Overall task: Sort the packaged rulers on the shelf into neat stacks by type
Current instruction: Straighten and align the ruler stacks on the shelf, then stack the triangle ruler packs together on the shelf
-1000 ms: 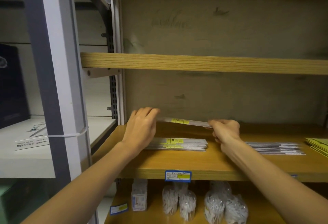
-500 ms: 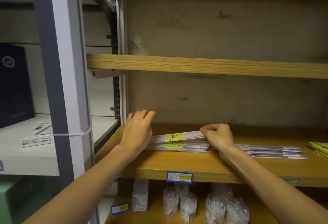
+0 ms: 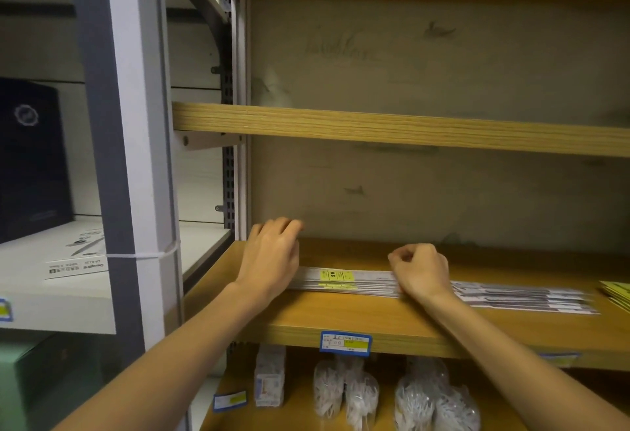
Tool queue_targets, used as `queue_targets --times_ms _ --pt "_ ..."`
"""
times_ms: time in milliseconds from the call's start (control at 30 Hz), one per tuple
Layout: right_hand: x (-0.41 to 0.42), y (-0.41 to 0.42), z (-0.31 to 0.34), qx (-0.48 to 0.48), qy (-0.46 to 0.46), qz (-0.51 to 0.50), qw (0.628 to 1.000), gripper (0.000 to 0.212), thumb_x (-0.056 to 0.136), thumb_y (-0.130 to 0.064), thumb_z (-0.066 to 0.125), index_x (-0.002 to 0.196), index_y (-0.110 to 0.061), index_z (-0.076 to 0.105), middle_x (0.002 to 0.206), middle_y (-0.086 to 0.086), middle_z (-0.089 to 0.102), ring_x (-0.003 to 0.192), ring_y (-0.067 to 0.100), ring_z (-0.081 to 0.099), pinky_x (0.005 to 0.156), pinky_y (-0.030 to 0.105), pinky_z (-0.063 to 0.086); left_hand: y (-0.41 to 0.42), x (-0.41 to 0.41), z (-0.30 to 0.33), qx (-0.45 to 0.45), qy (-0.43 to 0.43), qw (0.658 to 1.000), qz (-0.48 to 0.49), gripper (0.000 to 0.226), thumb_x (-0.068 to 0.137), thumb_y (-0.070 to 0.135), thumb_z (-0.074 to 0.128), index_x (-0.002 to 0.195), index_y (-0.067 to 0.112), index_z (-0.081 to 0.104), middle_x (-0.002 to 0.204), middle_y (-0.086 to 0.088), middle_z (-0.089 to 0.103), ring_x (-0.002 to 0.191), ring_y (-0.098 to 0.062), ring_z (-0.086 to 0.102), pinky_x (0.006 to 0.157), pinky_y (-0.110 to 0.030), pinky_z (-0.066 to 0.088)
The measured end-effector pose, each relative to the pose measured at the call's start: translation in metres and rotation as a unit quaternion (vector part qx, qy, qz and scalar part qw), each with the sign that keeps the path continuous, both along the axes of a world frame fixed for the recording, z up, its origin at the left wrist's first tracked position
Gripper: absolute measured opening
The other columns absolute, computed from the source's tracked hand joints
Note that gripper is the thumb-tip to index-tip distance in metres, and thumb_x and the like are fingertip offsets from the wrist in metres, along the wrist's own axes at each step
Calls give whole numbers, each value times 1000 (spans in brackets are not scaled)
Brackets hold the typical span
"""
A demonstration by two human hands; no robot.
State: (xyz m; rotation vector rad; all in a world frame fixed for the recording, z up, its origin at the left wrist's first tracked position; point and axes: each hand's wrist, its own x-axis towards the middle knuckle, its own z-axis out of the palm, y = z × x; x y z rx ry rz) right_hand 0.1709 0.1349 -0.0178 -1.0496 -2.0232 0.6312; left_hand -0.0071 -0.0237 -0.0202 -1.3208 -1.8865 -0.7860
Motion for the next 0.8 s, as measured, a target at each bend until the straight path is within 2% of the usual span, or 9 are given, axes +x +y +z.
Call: queue_targets --times_ms 100,200,300,367,467,667,800 --pt "2 0 1 2 18 2 1000 15 96 -24 56 101 -16 67 79 -2 67 50 10 62 59 23 49 4 4 -2 -12 -9 1000 -3 21 89 8 57 109 12 62 107 -6 65 98 -26 60 89 -41 43" --pt "8 0 2 23 34 15 999 11 97 -24 55 96 -21 66 82 -4 67 49 9 62 53 17 46 10 7 -2 -21 -16 1000 -12 19 92 14 55 111 14 60 108 -5 64 99 -24 59 88 -40 42" --pt "14 1 7 50 60 20 997 12 96 -24 56 98 -19 67 84 -5 66 69 16 65 68 25 51 15 11 0 -34 -24 999 -18 18 96 21 50 111 16 57 105 -3 62 96 -22 58 84 -36 43" --pt "18 1 11 57 68 18 996 13 95 -24 56 98 -19 68 77 -8 66 72 17 65 72 28 52 18 13 1 -41 -27 999 -19 17 97 24 48 109 16 58 102 -3 63 92 -23 59 80 -37 45" --pt "24 0 14 77 53 11 996 14 96 -26 55 98 -20 67 76 -5 69 79 16 66 73 29 51 22 17 3 -52 -34 998 -21 18 98 28 45 107 18 58 102 -1 63 93 -23 58 81 -38 46" --pt "38 -6 16 132 9 -19 991 18 95 -31 55 100 -20 68 81 -4 66 89 22 62 70 25 37 28 25 3 -69 -34 997 -27 18 99 31 43 107 21 55 104 1 61 97 -21 57 83 -36 41" --pt "50 -4 18 160 -28 -9 987 19 94 -36 55 101 -22 65 79 -6 65 88 22 63 74 31 47 33 32 3 -93 -46 994 -24 21 99 32 42 111 21 55 109 -1 62 101 -23 57 86 -38 43"
